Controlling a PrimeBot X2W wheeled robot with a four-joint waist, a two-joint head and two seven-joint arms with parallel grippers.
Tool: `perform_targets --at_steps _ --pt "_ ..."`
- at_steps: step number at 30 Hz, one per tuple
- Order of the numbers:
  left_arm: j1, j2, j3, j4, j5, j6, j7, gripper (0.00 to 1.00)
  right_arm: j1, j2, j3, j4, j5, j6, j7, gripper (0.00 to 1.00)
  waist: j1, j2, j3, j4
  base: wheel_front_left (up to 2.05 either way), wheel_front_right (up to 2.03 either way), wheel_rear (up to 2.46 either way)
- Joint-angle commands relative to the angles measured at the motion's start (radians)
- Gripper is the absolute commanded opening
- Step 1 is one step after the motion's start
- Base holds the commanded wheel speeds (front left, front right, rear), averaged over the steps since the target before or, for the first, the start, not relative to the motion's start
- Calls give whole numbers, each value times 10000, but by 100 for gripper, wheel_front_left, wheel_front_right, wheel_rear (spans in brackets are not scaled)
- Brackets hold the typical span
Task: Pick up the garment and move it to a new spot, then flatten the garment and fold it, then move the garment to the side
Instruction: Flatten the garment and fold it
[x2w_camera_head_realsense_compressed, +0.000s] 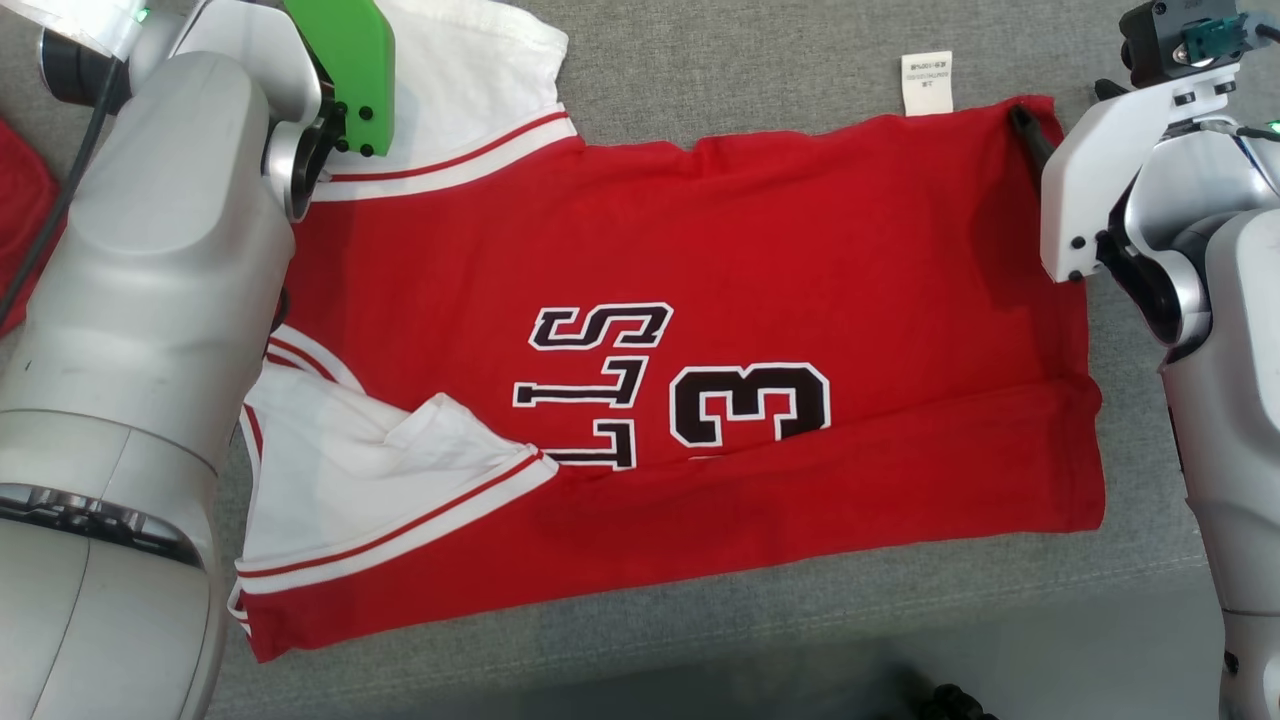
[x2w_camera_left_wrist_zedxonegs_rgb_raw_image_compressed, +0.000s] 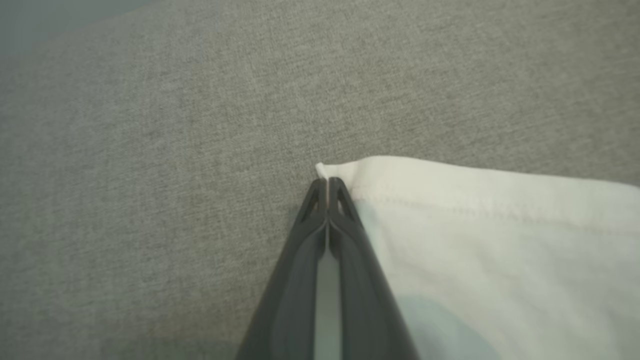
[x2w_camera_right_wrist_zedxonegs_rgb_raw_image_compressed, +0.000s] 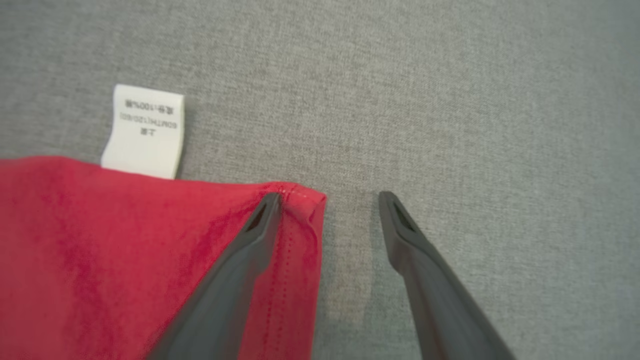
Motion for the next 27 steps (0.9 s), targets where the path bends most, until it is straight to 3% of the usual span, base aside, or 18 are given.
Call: perform_targets --at_steps 1,2,5,6,8,11,18,27 --pt "91 -20 -84 200 -69 -31 34 0 -119 10 73 189 -72 -11 78 100 0 0 51 19 0 0 0" --pt "77 -38 -103 233 -73 -36 29 0 -167 5 125 265 -56 -11 125 100 0 0 63 24 0 0 0" --pt "52 -88 -124 336 -110 -72 2 0 -207 39 235 511 100 -11 375 67 0 0 81 18 0 0 0" --pt "50 -111 -131 372 -114 -88 2 0 -171 42 264 581 147 -11 479 49 0 0 78 15 0 0 0" --pt "63 -137 -158 436 -122 -94 -10 0 -77 28 271 635 223 -12 601 39 0 0 56 2 0 0 0" --pt "36 -120 -172 534 -154 -120 -41 0 40 -56 258 602 230 -17 612 0 0 0 19 -14 0 0 0" --pt "50 -195 67 496 -425 -104 -610 0 163 -19 -47 319 316 -15 148 0 0 0 -184 28 0 0 0" --pt "461 -294 780 -86 -1086 91 -2324 0 665 -337 -128 -262 627 -14 -926 0 0 0 -772 452 0 0 0"
